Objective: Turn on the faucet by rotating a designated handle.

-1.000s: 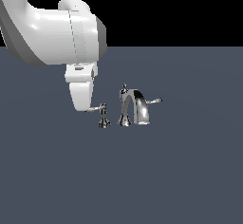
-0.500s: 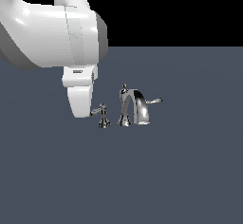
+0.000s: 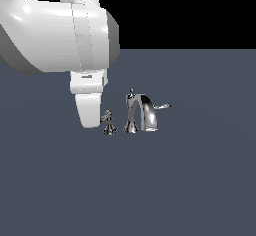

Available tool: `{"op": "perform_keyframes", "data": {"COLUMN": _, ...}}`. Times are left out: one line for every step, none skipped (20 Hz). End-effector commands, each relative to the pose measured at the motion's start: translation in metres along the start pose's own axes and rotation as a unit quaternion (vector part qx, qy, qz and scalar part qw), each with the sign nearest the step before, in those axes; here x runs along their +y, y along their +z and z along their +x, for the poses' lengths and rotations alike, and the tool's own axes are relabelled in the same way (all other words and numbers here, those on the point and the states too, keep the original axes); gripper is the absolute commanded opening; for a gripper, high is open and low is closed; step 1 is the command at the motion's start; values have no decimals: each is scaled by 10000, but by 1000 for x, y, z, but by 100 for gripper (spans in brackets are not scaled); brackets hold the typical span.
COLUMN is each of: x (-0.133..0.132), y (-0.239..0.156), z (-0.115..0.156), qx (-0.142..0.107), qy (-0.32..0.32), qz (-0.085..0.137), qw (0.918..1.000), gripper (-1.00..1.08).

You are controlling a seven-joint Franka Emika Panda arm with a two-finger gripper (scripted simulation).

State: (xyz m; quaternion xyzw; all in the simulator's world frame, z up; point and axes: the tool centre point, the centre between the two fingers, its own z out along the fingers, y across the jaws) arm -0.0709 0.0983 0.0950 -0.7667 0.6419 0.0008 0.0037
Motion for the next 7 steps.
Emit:
{"op": "perform_keyframes", "data": {"x": 6, "y": 0, "z": 21, "qx": 24, "qy": 101, "qz": -17, "qw": 9999, "gripper": -100}}
{"op": "perform_keyframes", "data": {"x": 8, "y": 0, "z": 26, "qx": 25, "qy": 105, "qz": -18, "qw": 9999, "gripper": -100}}
{"op": "perform_keyframes", "data": {"x": 10, "y": 0, "z": 30, "qx": 26, "qy": 108, "qz": -19, "qw": 9999, "gripper": -100}}
{"op": "perform_keyframes", "data": {"x": 12, "y": 0, "z": 35, "qx": 27, "qy": 111, "qz": -20, "qw": 9999, "gripper": -100}}
{"op": "perform_keyframes", "data": {"x": 14, "y": -1, "z": 39, "qx": 28, "qy": 114, "qz": -22, "qw": 9999, "gripper": -100}}
{"op": "perform_keyframes", "data": {"x": 16, "y": -1, "z": 44, "qx": 30, "qy": 119, "qz": -23, "qw": 9999, "gripper": -100}}
{"op": "perform_keyframes", "data": {"x": 16, "y": -1, "z": 44, "qx": 30, "qy": 119, "qz": -23, "qw": 9999, "gripper": -100}}
